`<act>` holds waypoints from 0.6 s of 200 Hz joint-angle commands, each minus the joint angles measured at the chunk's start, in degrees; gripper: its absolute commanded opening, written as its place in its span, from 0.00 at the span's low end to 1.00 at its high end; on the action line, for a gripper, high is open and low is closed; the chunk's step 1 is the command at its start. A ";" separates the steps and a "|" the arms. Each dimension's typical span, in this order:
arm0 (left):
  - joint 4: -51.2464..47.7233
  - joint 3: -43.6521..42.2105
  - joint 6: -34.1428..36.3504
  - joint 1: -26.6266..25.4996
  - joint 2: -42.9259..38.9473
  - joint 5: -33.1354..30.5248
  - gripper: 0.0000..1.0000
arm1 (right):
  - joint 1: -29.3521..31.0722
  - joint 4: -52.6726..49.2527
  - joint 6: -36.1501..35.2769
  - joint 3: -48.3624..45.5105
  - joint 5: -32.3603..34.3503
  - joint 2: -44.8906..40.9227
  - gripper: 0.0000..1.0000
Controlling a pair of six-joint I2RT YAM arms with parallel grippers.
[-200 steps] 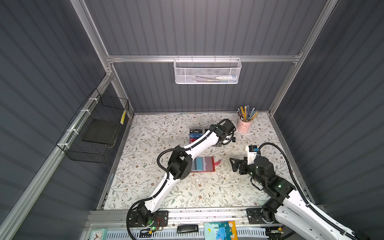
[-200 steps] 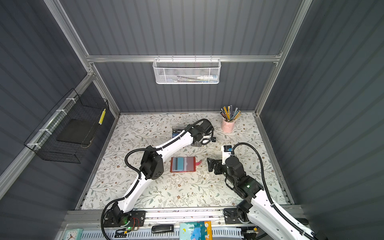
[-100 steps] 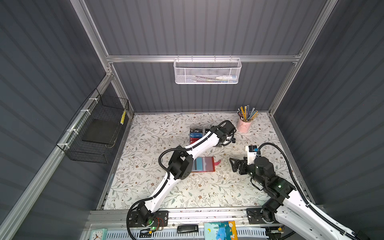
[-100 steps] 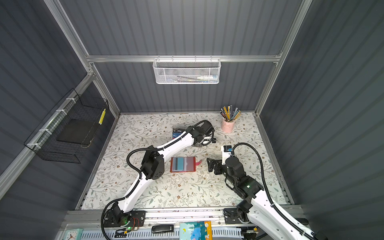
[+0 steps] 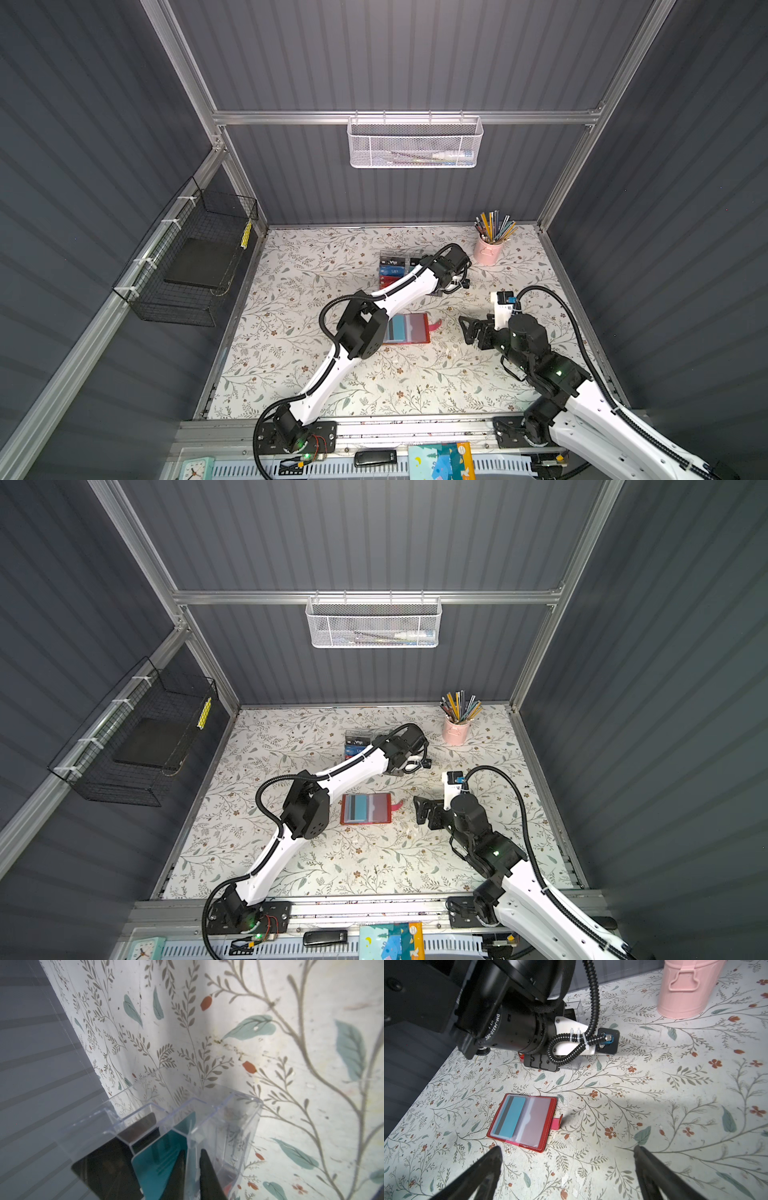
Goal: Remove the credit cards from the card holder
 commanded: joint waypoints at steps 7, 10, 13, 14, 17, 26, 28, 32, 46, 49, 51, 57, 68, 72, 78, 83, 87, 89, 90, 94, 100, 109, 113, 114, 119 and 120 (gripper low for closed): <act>-0.49 -0.36 2.47 -0.58 -2.16 -0.25 0.16 | -0.20 0.95 0.30 -0.60 -0.55 -0.19 0.99; -0.45 -0.41 2.52 -0.70 -2.26 -0.26 0.16 | -0.21 0.97 0.30 -0.62 -0.55 -0.16 0.99; -0.44 -0.37 2.50 -0.71 -2.35 -0.29 0.16 | -0.16 0.98 0.30 -0.61 -0.54 -0.15 0.99; -0.40 -0.37 2.52 -0.71 -2.39 -0.27 0.16 | -0.14 0.98 0.30 -0.61 -0.55 -0.10 0.99; -0.44 -0.41 2.53 -0.72 -2.45 -0.33 0.16 | -0.18 0.97 0.30 -0.65 -0.50 -0.06 0.99; -0.15 -0.49 2.46 -0.81 -2.76 -0.37 0.16 | -0.14 1.14 0.30 -0.53 -0.64 0.07 0.99; -0.11 -0.53 2.33 -0.85 -2.84 -0.37 0.16 | -0.17 1.12 0.30 -0.52 -0.58 0.09 0.99; 0.03 -0.66 2.29 -0.86 -3.00 -0.30 0.16 | -0.17 1.08 0.30 -0.52 -0.73 0.17 0.99; 0.50 -1.18 2.22 -0.94 -3.72 -0.09 0.17 | -0.20 1.07 0.30 -0.48 -0.81 0.27 0.99; 0.59 -1.17 2.18 -0.96 -3.91 -0.08 0.17 | -0.16 1.06 0.30 -0.49 -0.89 0.26 0.99; 0.60 -1.27 2.19 -1.04 -3.92 -0.15 0.17 | -0.15 1.11 0.30 -0.51 -0.91 0.26 0.99; 0.76 -1.38 2.17 -1.11 -4.14 -0.22 0.18 | -0.17 1.09 0.30 -0.52 -0.88 0.29 0.99; 0.95 -1.65 2.20 -1.15 -4.62 -0.39 0.18 | -0.16 1.06 0.30 -0.54 -0.92 0.16 0.99; 1.04 -1.68 2.22 -1.16 -4.78 -0.47 0.18 | -0.16 1.02 0.30 -0.52 -0.87 0.18 0.99; 1.21 -1.75 2.26 -1.16 -5.01 -0.68 0.18 | -0.20 1.12 0.30 -0.56 -0.92 0.08 0.99; 1.27 -1.77 2.25 -1.20 -5.21 -0.73 0.19 | -0.19 1.07 0.30 -0.52 -0.91 0.06 0.99; 1.31 -1.77 2.25 -1.22 -5.39 -0.75 0.19 | -0.16 1.12 0.23 -0.54 -0.84 0.15 0.99; 1.31 -1.77 2.28 -1.17 -5.46 -0.73 0.20 | -0.17 1.10 0.28 -0.52 -0.83 0.15 0.99; 1.36 -1.81 2.28 -1.21 -5.53 -0.76 0.20 | -0.15 1.08 0.29 -0.52 -0.83 0.13 0.99; 1.51 -1.90 2.26 -1.18 -5.74 -0.71 0.20 | -0.15 1.06 0.30 -0.52 -0.84 0.20 0.99; 1.78 -2.02 2.18 -1.18 -6.06 -0.70 0.20 | -0.20 1.06 0.30 -0.56 -0.87 0.20 0.99; 2.14 -2.25 2.12 -1.20 -6.66 -0.45 0.20 | -0.16 1.12 0.30 -0.53 -0.84 0.13 0.99; 2.45 -2.40 1.97 -1.20 -6.97 -0.39 0.20 | -0.18 1.09 0.30 -0.53 -0.83 0.20 0.99; 2.50 -2.39 1.95 -1.18 -7.03 -0.37 0.20 | -0.19 1.08 0.30 -0.52 -0.83 0.20 0.99; 2.75 -2.66 1.88 -1.16 -7.40 -0.12 0.20 | -0.19 1.06 0.30 -0.54 -0.83 0.18 0.99; 2.78 -2.66 1.86 -1.16 -7.47 -0.06 0.20 | -0.16 1.10 0.30 -0.57 -0.83 0.19 0.99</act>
